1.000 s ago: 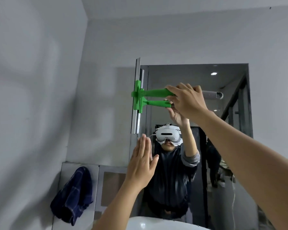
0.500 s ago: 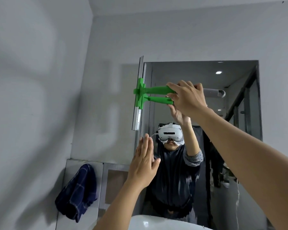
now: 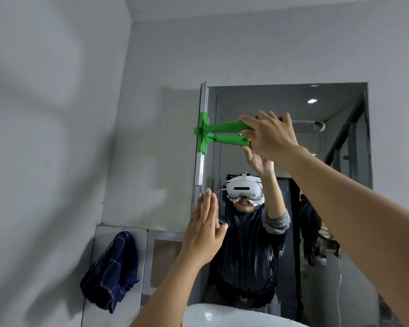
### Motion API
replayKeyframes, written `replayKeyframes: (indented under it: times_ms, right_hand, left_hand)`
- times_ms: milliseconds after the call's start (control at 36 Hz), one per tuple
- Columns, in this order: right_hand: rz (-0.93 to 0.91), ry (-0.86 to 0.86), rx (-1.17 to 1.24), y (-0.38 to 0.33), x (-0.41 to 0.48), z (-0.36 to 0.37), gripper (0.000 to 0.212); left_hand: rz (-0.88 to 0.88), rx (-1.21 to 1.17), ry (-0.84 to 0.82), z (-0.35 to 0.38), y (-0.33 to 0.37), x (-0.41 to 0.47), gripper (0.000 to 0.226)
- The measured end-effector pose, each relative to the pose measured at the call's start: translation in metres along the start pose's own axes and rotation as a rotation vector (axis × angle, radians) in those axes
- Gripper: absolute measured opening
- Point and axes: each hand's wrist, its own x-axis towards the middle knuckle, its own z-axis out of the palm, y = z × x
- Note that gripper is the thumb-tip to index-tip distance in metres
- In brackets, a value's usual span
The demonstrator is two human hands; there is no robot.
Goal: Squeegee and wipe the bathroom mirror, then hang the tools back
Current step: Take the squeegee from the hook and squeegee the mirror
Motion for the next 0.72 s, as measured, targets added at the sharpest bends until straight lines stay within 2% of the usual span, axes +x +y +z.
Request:
replayKeyframes:
  times_ms: [444,722]
  right_hand:
    - [-0.002,-0.048,-0.005,0.003,-0.003,-0.005,0.032]
    - [0.063,-0.126,0.003,0.032,-0.02,-0.019,0.033]
  left_hand:
    - [0.005,0.013,0.032,0.003,-0.001,0.0,0.081]
    - [0.013,0.006,0.031,0.009,-0.005,0.002,0.081]
